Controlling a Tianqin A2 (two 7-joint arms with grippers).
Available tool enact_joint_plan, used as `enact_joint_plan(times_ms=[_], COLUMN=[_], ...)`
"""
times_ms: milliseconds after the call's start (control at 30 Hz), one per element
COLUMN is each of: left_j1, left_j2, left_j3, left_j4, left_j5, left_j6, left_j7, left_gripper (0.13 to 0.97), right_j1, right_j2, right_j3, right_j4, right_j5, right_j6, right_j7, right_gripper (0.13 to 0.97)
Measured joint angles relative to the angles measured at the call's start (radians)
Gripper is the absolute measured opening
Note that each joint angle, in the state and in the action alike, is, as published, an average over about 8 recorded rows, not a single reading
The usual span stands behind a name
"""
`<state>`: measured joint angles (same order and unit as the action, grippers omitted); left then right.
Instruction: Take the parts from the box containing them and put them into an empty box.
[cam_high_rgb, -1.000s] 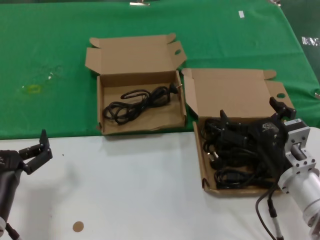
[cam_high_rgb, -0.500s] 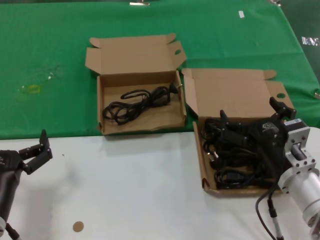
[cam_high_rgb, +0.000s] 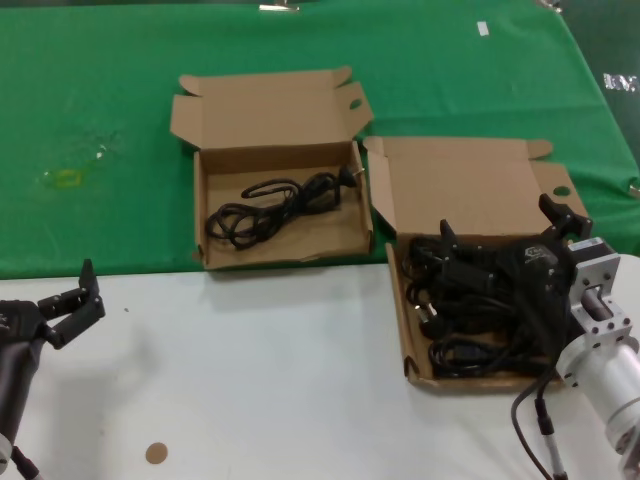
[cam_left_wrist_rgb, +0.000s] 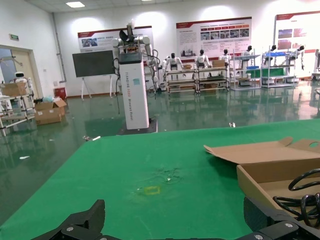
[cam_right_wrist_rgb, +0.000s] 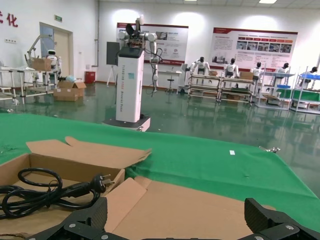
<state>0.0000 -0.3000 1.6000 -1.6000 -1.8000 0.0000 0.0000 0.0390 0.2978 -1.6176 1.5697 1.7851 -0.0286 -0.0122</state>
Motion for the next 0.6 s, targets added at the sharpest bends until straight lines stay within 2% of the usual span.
enact_joint_plan(times_ms=[600], left_j1=[0.000], left_j2=[0.000], left_j3=[0.000], left_j4=[0.000], left_j5=[0.000], left_j6=[0.000], left_j7=[0.000], left_gripper=[0.966], right_j1=[0.000], right_j2=[0.000], right_j3=[0.000], right_j4=[0.000], right_j5=[0.000], right_j6=[0.000], right_j7=[0.000], right_gripper=[0.966])
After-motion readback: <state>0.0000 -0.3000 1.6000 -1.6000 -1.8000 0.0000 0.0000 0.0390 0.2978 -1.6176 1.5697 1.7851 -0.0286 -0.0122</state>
